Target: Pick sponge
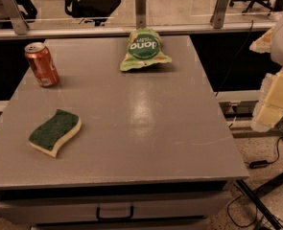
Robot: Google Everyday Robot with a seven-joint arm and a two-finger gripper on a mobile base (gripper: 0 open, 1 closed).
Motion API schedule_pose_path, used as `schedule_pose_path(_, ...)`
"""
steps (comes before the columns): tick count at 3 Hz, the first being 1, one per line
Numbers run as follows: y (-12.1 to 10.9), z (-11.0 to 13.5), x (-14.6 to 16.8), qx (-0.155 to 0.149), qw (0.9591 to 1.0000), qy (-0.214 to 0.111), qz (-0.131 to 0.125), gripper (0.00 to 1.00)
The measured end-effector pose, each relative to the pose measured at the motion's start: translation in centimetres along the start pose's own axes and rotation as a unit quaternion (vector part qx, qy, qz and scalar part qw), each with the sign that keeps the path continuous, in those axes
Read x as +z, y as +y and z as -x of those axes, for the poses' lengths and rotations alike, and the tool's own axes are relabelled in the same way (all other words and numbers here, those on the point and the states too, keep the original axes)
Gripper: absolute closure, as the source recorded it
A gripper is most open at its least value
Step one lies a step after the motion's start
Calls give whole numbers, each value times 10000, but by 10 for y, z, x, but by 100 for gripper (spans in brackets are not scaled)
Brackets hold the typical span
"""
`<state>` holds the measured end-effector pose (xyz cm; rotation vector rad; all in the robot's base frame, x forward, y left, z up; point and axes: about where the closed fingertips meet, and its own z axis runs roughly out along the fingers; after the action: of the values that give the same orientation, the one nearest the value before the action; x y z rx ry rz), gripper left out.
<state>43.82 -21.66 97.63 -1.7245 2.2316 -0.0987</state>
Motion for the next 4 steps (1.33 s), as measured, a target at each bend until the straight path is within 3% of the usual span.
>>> schedule_pose_path(1,0,0,0,0,10000,0,-1,0)
schedule_pose_path(2,3,25,2,-269,9995,-136,5,0)
schedule_pose_path(4,15,108,29,-980,9928,-610,304,0)
